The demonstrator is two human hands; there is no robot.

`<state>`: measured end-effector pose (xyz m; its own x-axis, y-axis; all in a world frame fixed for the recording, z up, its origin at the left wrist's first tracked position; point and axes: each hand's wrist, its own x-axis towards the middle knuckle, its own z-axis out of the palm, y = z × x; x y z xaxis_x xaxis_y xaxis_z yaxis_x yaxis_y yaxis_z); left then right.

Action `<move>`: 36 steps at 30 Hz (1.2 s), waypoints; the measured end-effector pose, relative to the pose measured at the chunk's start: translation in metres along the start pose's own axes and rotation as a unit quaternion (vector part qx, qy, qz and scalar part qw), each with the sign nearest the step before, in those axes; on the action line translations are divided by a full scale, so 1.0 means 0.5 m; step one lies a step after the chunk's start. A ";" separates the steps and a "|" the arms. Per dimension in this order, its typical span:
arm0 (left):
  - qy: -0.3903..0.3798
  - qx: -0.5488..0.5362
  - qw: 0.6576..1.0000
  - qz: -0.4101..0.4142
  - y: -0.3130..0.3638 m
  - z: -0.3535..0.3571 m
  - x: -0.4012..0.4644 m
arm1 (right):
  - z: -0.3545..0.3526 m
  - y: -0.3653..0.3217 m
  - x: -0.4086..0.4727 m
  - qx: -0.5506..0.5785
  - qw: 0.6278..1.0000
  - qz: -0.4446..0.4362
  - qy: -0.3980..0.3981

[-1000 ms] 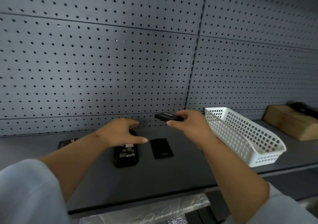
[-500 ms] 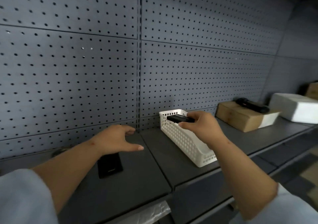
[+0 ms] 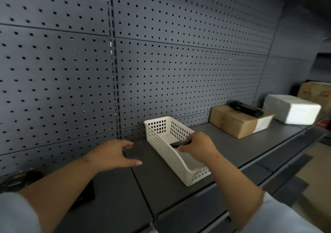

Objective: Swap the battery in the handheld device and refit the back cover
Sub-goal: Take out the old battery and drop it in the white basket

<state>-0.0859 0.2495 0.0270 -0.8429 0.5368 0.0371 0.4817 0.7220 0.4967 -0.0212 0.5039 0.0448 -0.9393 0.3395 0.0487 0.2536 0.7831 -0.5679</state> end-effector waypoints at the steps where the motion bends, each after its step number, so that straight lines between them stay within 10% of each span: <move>1: 0.001 0.000 1.000 0.001 -0.002 0.002 0.003 | 0.007 0.001 0.006 -0.010 1.000 0.005 -0.005; 21: 0.009 -0.015 1.000 -0.005 -0.038 -0.006 0.017 | 0.033 -0.009 0.037 -0.145 0.987 0.031 -0.067; 36: 0.034 -0.015 0.998 -0.044 -0.093 -0.060 -0.084 | 0.005 -0.097 -0.006 0.104 0.987 -0.125 0.007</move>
<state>-0.0801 0.1801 0.0282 -0.8963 0.4406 0.0510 0.3990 0.7509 0.5262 -0.0314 0.4637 0.0704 -0.9632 0.1575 0.2180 -0.0390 0.7201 -0.6928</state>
